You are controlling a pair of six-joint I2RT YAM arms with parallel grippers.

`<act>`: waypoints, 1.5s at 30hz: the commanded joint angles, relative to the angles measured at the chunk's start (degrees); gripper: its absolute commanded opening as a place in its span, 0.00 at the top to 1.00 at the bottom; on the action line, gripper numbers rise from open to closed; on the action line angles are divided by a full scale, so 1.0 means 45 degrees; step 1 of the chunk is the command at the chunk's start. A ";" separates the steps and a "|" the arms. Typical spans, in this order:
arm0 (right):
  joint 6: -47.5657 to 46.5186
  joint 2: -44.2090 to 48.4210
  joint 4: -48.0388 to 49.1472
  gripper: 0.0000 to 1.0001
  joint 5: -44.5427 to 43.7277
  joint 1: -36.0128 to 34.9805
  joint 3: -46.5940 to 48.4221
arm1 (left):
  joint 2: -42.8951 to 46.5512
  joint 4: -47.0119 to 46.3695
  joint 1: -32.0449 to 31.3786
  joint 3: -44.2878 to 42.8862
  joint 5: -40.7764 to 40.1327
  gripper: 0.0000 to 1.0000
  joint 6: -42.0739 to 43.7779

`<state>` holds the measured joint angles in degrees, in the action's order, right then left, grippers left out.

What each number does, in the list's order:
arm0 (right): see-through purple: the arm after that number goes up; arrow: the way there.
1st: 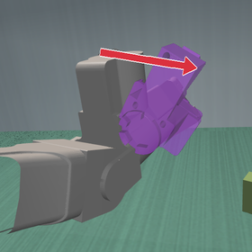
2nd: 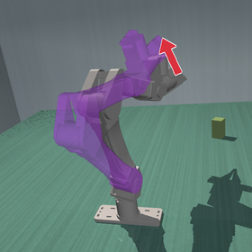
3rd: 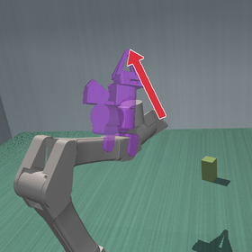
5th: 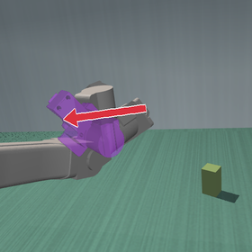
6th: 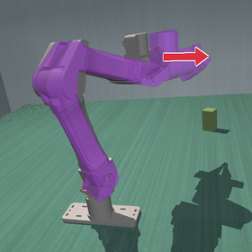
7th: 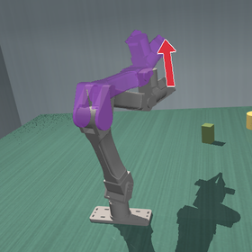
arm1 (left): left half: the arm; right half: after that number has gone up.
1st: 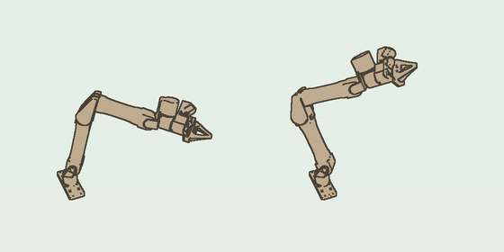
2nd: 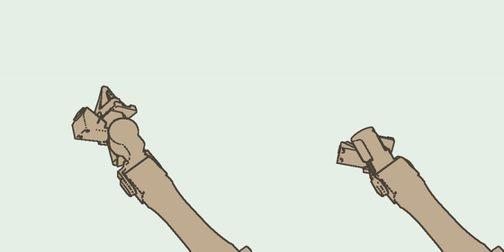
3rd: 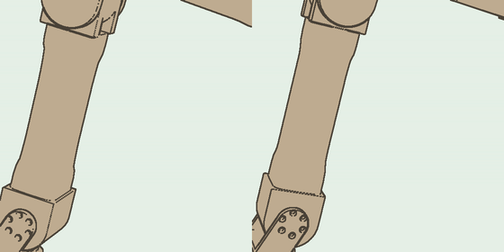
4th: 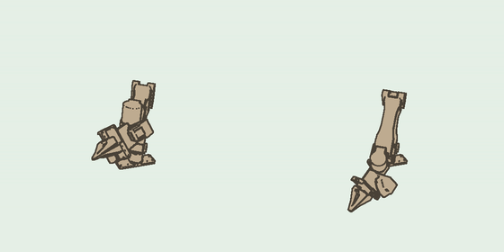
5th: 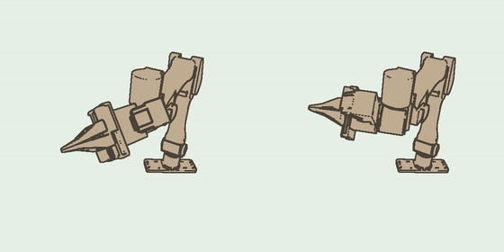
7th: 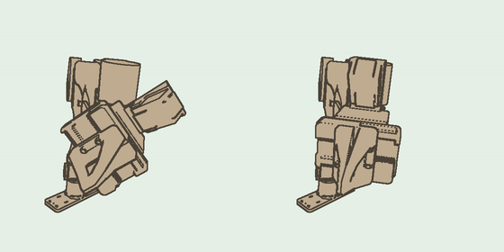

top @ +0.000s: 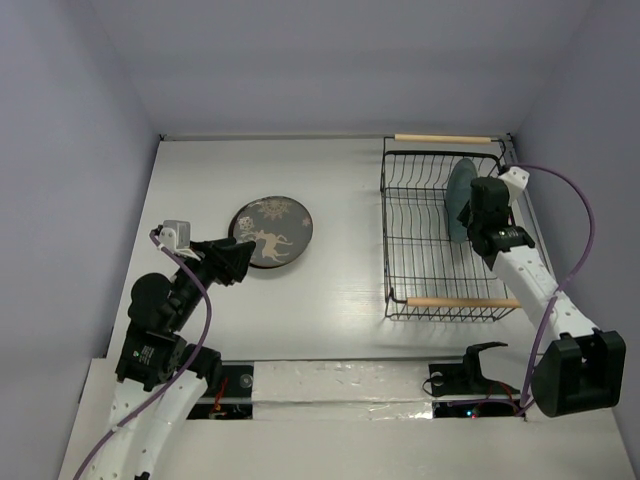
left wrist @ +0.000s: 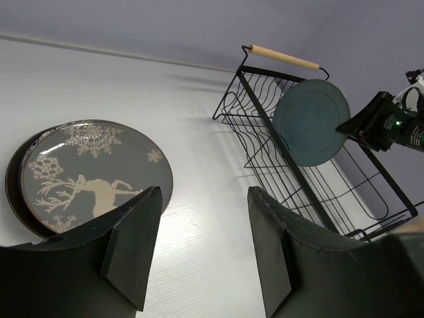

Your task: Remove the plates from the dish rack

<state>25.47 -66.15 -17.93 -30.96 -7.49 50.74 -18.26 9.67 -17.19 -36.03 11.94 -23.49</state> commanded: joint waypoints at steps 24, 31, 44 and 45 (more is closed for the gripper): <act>-0.0154 0.1223 0.0137 0.62 0.0941 0.0218 0.0111 | -0.0122 -0.0626 0.0168 0.0116 0.0197 0.49 -0.0015; -0.0153 0.0482 0.0703 0.64 0.1684 0.0218 -0.0143 | -0.0122 -0.0606 0.0168 0.0116 0.0197 0.49 -0.0015; -0.0173 -0.1373 0.0762 0.59 0.0592 0.0218 0.0540 | -0.0083 -0.0606 0.0168 0.0116 0.0177 0.49 -0.0015; -0.0095 -0.1471 0.0782 0.56 0.0320 0.0218 0.0579 | -0.0083 -0.0606 0.0168 0.0116 0.0158 0.49 -0.0015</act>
<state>24.99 -71.37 -16.14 -25.47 -7.09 51.07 -18.63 9.67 -16.75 -36.03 12.03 -23.49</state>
